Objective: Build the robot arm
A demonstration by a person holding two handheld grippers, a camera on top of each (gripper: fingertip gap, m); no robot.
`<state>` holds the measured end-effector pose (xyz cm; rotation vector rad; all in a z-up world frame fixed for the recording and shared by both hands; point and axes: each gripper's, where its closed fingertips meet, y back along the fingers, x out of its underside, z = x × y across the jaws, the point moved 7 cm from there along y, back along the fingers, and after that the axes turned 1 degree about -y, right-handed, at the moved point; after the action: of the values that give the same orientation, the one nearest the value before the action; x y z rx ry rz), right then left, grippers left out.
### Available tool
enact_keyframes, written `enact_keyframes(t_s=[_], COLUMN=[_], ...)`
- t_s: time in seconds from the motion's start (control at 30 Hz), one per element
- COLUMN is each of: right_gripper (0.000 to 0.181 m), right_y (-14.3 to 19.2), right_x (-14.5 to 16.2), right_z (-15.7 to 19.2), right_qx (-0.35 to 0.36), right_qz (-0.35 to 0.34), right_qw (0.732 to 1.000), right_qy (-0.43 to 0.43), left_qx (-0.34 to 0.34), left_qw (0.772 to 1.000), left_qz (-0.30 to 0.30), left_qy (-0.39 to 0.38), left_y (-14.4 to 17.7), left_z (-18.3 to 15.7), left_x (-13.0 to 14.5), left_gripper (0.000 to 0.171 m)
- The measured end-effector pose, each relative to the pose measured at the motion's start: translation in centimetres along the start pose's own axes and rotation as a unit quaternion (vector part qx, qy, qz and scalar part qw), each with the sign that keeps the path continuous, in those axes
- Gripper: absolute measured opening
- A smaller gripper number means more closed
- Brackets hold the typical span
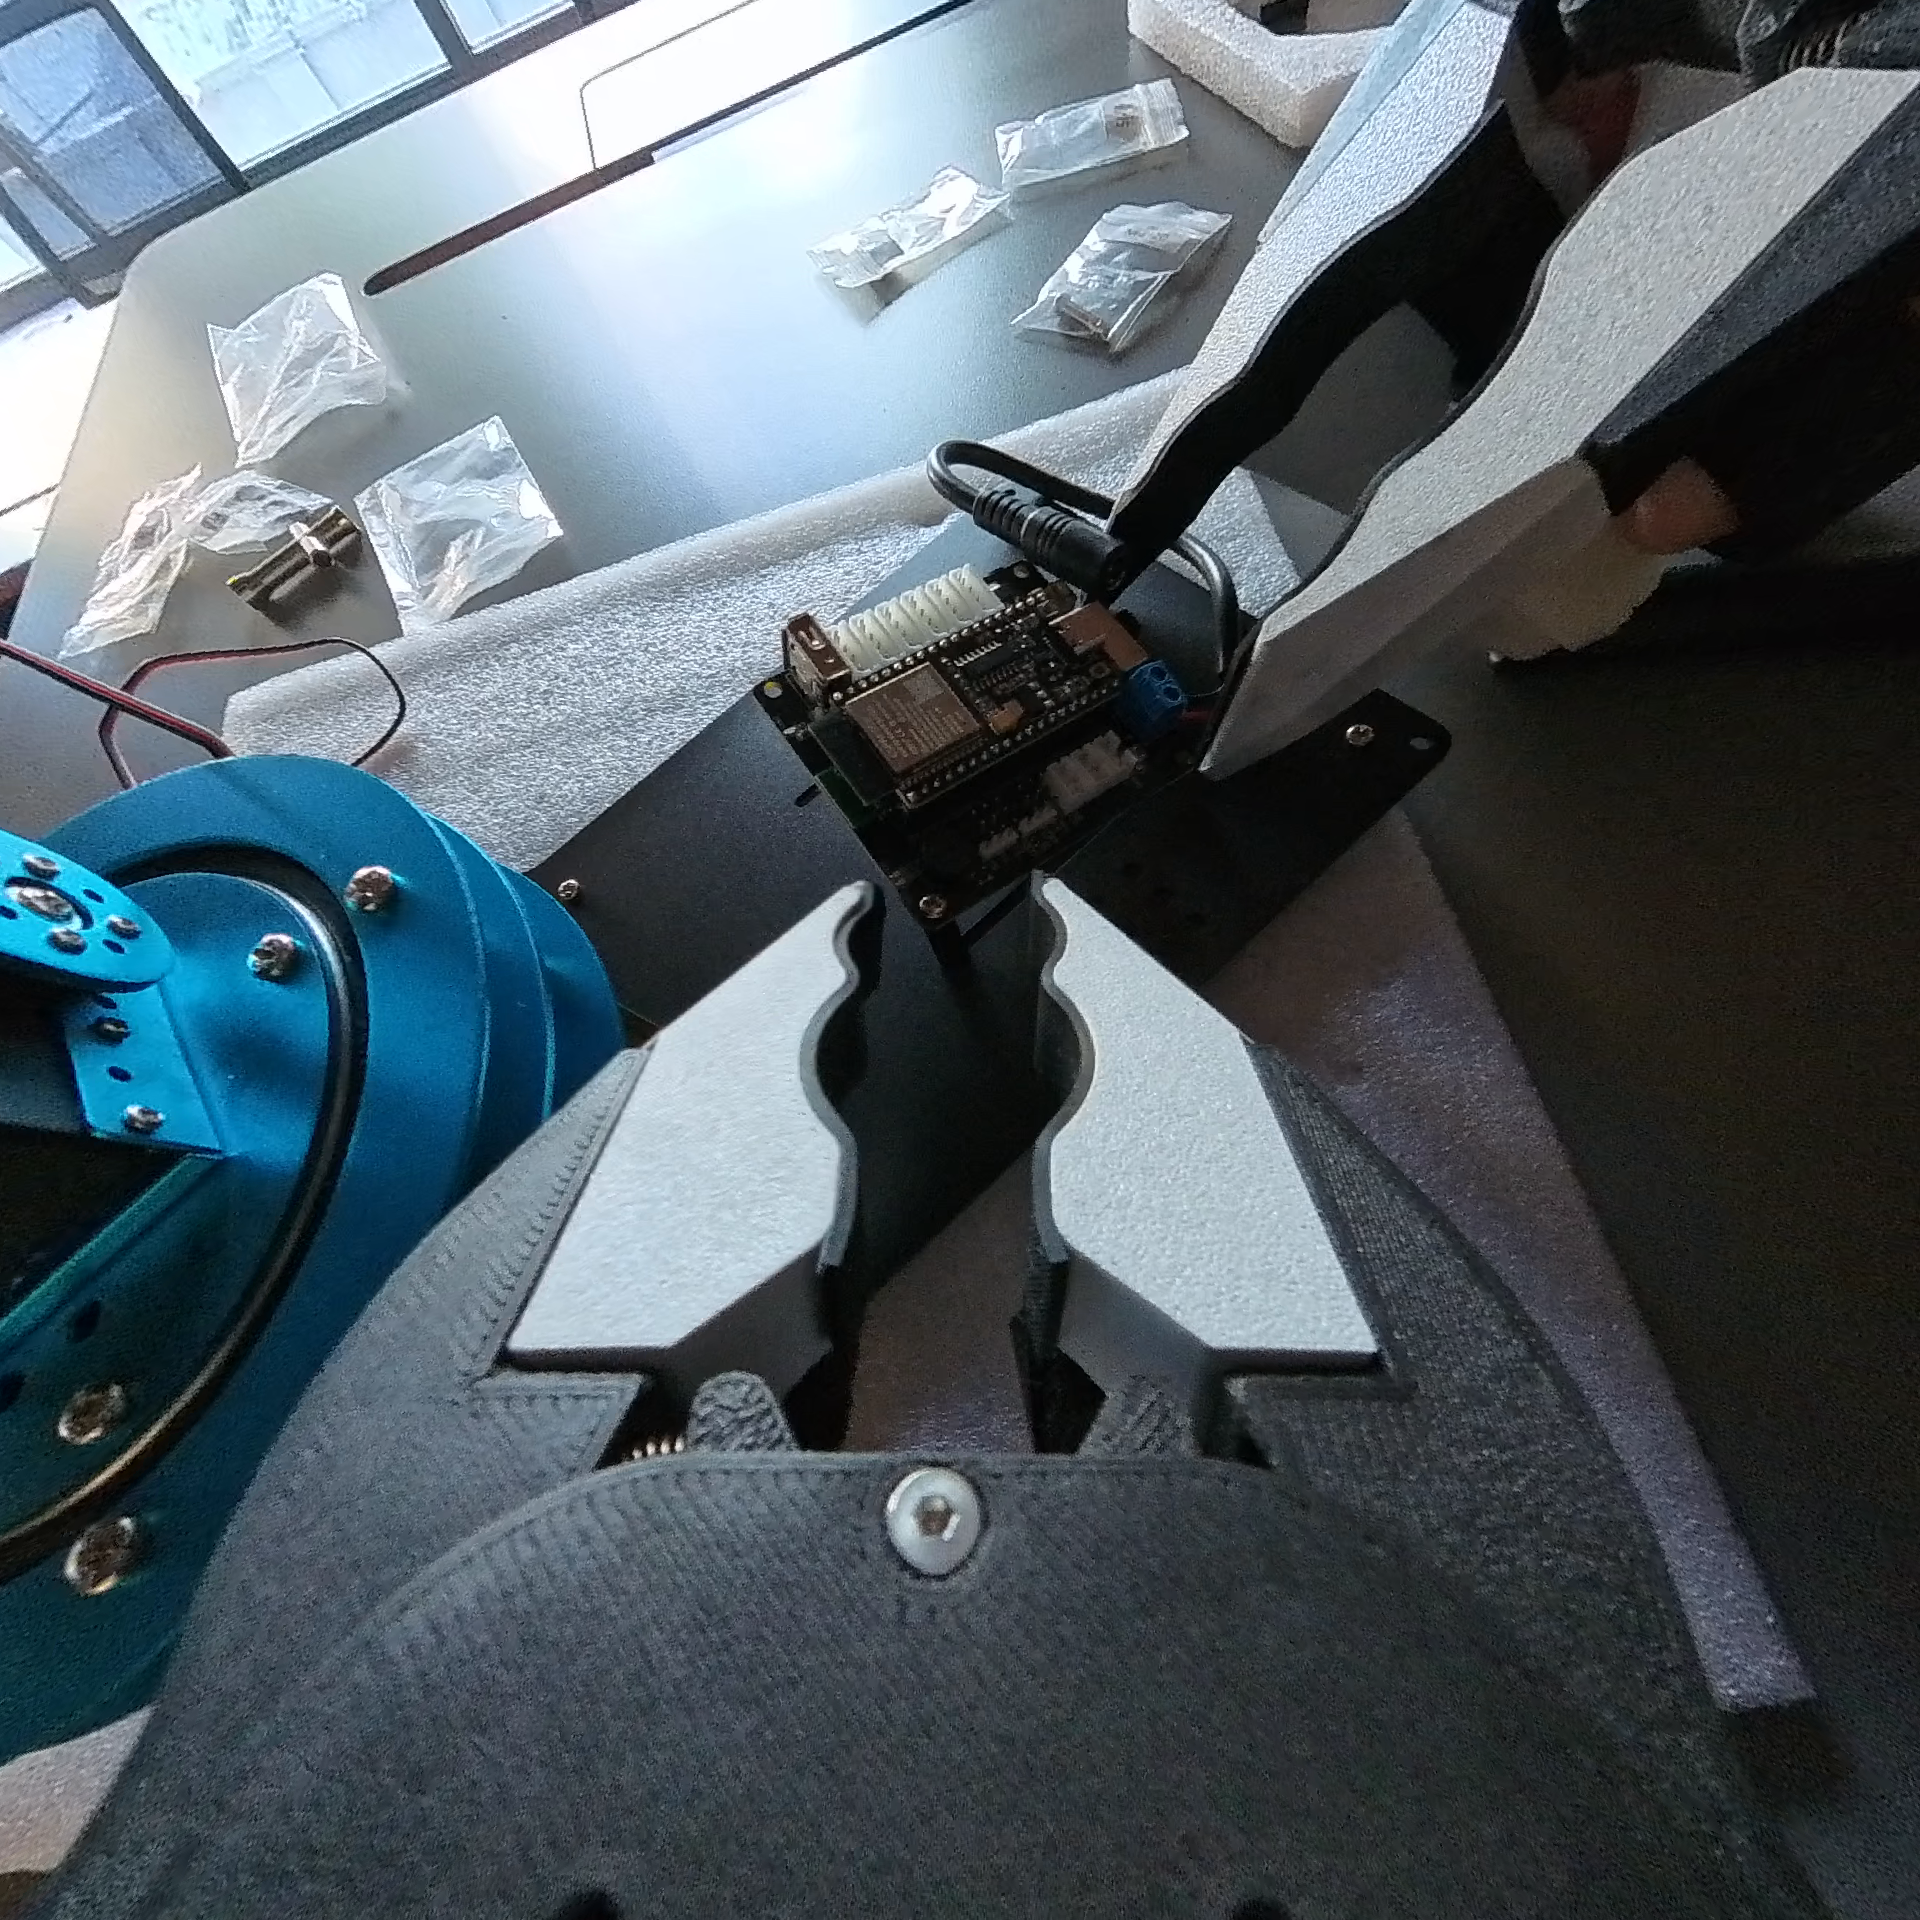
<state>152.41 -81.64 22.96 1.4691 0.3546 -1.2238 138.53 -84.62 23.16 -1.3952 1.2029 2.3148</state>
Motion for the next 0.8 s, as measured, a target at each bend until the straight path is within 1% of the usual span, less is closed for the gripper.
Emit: enact_keyframes(t_s=[0.07,0.27,0.33,0.57,0.73,0.8], right_gripper=[0.054,0.051,0.048,0.047,0.048,0.043], right_y=[0.0,0.0,0.2,0.3,1.3,1.9], right_x=[-0.1,-0.1,-0.3,-0.4,-0.7,-1.4], right_z=[0.0,-0.1,0.0,-0.2,-1.1,-1.8], right_qx=[0.000,-0.015,-0.024,-0.025,-0.016,-0.016], right_qz=[-0.002,-0.017,-0.030,-0.035,-0.032,-0.033], right_qw=[1.000,0.999,0.998,0.998,0.998,0.999], right_qy=[-0.002,-0.037,-0.045,-0.052,-0.047,-0.024], left_qx=[0.004,0.004,0.005,0.003,-0.006,-0.010], left_qw=[1.000,1.000,1.000,1.000,1.000,1.000], left_qz=[0.003,0.006,0.006,0.009,0.004,0.002], left_qy=[0.008,0.012,0.013,0.021,0.024,0.026], left_y=[-0.1,-0.2,-0.2,-0.2,0.1,0.2], left_z=[0.0,0.0,-0.1,0.0,0.1,0.1], left_x=[0.2,0.3,0.3,0.3,0.3,0.4], left_gripper=[0.023,0.023,0.021,0.020,0.028,0.031])
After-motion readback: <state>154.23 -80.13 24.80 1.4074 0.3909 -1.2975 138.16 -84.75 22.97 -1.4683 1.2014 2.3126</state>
